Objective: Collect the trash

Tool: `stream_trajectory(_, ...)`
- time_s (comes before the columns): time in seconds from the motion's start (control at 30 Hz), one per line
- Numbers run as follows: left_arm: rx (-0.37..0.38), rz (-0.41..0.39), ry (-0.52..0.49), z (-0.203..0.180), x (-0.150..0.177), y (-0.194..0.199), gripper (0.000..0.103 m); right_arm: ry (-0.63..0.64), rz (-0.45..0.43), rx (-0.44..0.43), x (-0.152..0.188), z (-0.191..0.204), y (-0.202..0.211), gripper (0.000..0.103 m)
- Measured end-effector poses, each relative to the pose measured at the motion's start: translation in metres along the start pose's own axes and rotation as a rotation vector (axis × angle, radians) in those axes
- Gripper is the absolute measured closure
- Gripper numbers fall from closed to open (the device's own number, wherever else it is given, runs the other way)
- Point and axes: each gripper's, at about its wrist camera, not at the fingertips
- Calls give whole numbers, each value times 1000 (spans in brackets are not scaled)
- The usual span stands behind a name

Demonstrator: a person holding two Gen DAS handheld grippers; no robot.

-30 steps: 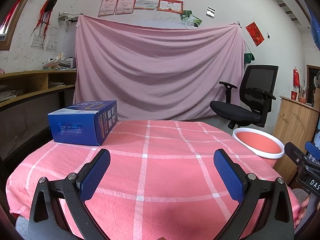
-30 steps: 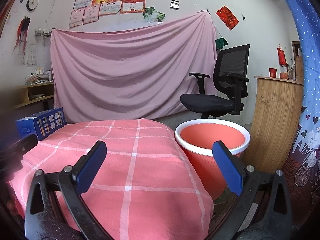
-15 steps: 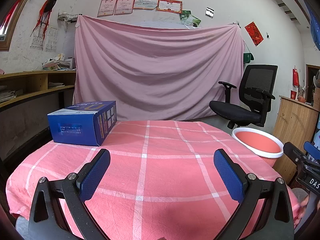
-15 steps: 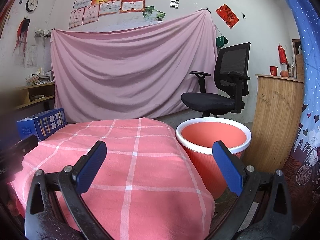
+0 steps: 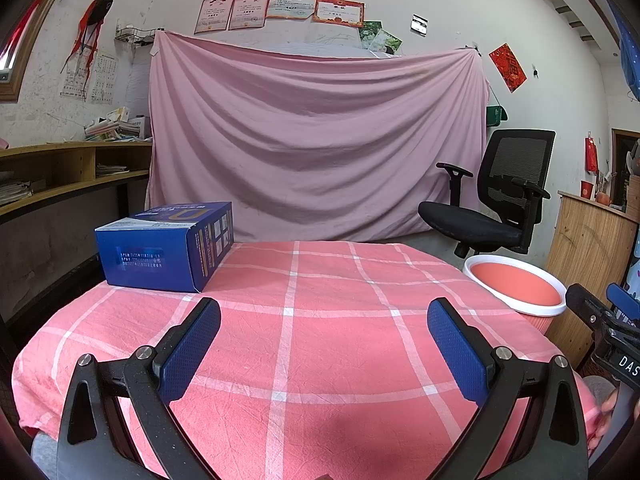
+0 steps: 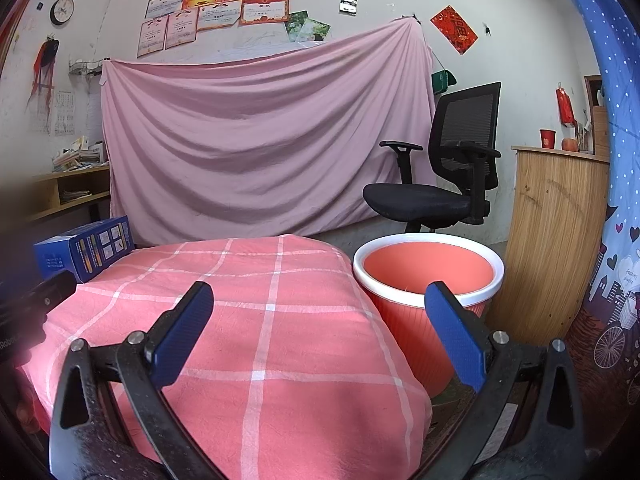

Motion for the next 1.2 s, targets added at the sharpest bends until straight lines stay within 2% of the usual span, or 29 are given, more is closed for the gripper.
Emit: stream_trajectory(1.2, 9, 1, -8, 3, -2, -1, 2, -8, 13, -9, 4, 3, -2, 0)
Point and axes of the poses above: each gripper's, at about its wrist camera, not at the fingertips, and y roughly against the way its jaws point, z to its left, x to its underside, and after that the axes turned 2 degrees about z, right-handed
